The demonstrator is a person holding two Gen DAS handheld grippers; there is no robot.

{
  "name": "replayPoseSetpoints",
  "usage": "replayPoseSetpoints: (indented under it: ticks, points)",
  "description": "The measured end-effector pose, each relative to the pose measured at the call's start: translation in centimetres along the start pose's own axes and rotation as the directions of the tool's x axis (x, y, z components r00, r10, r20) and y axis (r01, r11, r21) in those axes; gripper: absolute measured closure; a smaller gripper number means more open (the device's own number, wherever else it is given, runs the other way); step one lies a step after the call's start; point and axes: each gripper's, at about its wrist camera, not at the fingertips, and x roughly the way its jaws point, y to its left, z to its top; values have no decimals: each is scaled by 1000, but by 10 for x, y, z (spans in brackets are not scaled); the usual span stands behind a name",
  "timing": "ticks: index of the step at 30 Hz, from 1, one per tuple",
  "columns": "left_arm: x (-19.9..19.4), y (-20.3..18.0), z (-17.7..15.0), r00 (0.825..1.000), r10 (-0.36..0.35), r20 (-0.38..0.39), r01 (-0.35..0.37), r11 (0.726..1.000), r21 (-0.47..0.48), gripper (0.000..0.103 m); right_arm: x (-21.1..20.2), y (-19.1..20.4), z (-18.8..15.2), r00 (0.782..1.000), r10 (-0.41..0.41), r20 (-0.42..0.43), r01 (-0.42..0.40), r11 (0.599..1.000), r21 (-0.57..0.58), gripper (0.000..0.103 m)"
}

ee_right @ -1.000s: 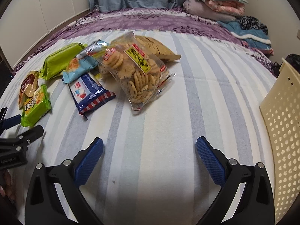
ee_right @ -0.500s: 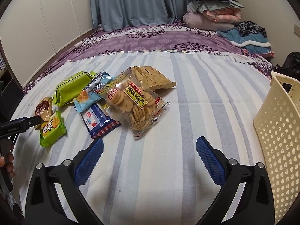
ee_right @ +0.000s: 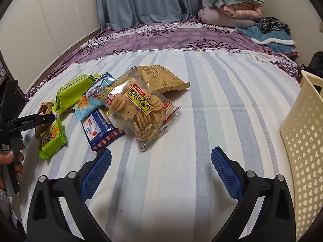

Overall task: Organize snacks
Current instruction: 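Grasp the brown-red egg roll pack with left tool while right tool grasps clear cookie bag, then carry the clear cookie bag with the right tool into the cream basket and release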

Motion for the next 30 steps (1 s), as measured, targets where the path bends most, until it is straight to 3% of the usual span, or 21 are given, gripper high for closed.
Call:
replayPoseSetpoints:
  ticks: [4, 10, 20, 30]
  points:
    - [1, 3, -2, 1000, -3, 26, 3, 1000, -1, 2, 10, 0, 11, 1000, 10, 3, -10, 1000, -25, 5]
    - [-6, 8, 0, 997, 7, 74, -5, 1000, -26, 13, 31, 7, 34, 999, 48, 6, -48, 996, -82, 5]
    - [-27, 17, 3, 992, 25, 122, -21, 999, -40, 13, 67, 26, 55, 996, 80, -25, -83, 980, -181, 5]
    - [-45, 6, -1, 989, 9, 145, -7, 1000, -10, 13, 67, 27, 54, 996, 91, -23, -94, 981, -172, 27]
